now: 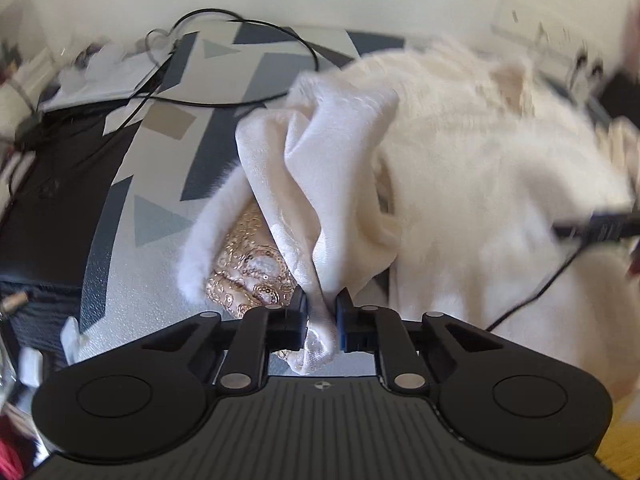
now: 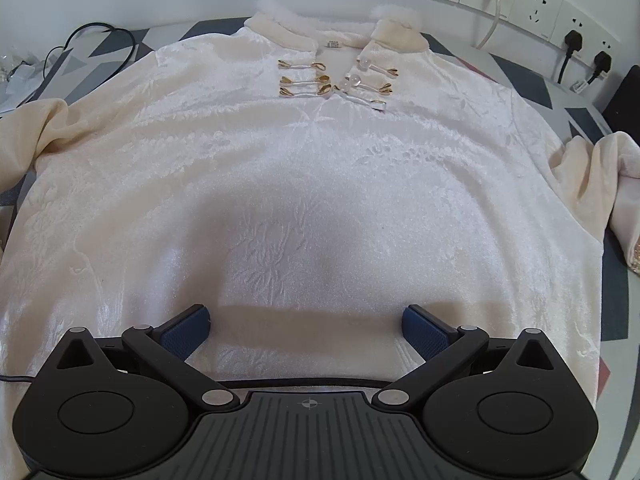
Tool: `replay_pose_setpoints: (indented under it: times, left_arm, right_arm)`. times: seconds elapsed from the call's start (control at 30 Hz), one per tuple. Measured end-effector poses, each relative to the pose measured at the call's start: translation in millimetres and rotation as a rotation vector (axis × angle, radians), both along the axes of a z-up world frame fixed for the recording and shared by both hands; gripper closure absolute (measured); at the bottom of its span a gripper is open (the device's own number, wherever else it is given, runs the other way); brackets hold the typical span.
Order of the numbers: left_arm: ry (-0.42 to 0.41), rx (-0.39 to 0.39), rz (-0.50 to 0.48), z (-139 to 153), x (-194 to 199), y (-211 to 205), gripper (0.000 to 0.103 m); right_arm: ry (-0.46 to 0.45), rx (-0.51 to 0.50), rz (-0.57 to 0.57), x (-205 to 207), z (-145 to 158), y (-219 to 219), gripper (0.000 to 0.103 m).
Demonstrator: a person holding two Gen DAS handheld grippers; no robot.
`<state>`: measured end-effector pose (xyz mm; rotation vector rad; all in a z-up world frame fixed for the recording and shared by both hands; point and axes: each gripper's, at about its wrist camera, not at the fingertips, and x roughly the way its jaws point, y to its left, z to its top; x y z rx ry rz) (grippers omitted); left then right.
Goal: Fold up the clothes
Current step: 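Reach to the gold-sequined sleeve cuff and close the left gripper on it, then lift the sleeve with the left gripper and carry it across the jacket front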
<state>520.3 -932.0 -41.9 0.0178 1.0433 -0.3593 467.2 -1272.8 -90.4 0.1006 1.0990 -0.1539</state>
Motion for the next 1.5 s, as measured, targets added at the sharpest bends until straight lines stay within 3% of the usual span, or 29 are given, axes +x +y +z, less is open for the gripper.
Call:
replay_pose_setpoints:
  times: [0.1, 0.17, 0.23, 0.37, 0.43, 0.57, 0.73, 0.8, 1.07, 1.17, 1.27, 1.33, 1.37, 1.4, 1.43, 1.47, 1.5]
  left_arm:
    - [0.007, -0.227, 0.136, 39, 14, 37, 0.090]
    - [-0.050, -0.364, 0.229, 73, 20, 69, 0.090]
    - [-0.101, -0.451, 0.330, 98, 22, 99, 0.090]
    - [-0.151, -0.537, 0.470, 118, 27, 139, 0.089]
    - [-0.106, -0.471, 0.498, 101, 35, 137, 0.084]
    - [-0.021, -0.333, 0.547, 69, 51, 132, 0.047]
    - [-0.094, 0.009, 0.508, 45, 42, 104, 0.035]
    - [-0.143, 0.150, 0.405, 41, 35, 86, 0.030]
    - [-0.317, 0.581, -0.096, 13, -18, 19, 0.018]
    - [-0.325, 0.633, -0.211, 0, -29, 8, 0.018]
    - [-0.334, 0.696, -0.262, -15, -31, 0, 0.018]
    - [-0.360, 0.738, -0.272, -24, -28, -4, 0.019]
    - [-0.370, 0.745, -0.274, -26, -25, -4, 0.027]
    - [-0.373, 0.736, -0.272, -27, -21, -4, 0.049]
    - [-0.348, 0.667, -0.234, -20, -14, 1, 0.067]
    - [-0.322, 0.598, -0.196, -13, -7, 6, 0.093]
    - [-0.297, 0.529, -0.158, -6, 0, 11, 0.093]
  right_arm:
    - [0.000, 0.001, 0.004, 0, 0, 0, 0.001]
    - [-0.002, 0.001, 0.006, 0, 0, -1, 0.001]
    - [-0.005, 0.000, 0.010, -1, 0, -1, 0.001]
    - [-0.006, 0.001, 0.020, -1, 0, -1, 0.001]
    - [-0.007, 0.001, 0.022, -1, 0, -2, 0.001]
    - [-0.006, 0.002, 0.023, -1, 0, -2, 0.001]
    - [-0.004, 0.002, 0.034, -2, 1, -2, 0.001]
    - [-0.006, 0.001, 0.038, -2, 1, -3, 0.001]
    - [-0.005, 0.001, 0.044, -2, 0, -2, 0.001]
    - [-0.003, 0.001, 0.044, -1, 0, -2, 0.001]
    - [-0.004, 0.000, 0.045, -1, -1, -3, 0.001]
    - [-0.007, 0.000, 0.045, -1, -1, -2, 0.001]
    - [-0.008, -0.001, 0.045, -1, -1, -2, 0.001]
    - [-0.010, -0.001, 0.044, -1, -1, -2, 0.001]
    - [-0.011, -0.001, 0.045, -2, -1, -2, 0.001]
    - [-0.012, -0.001, 0.045, -2, -1, -2, 0.001]
    - [-0.014, -0.001, 0.045, -2, -1, -2, 0.001]
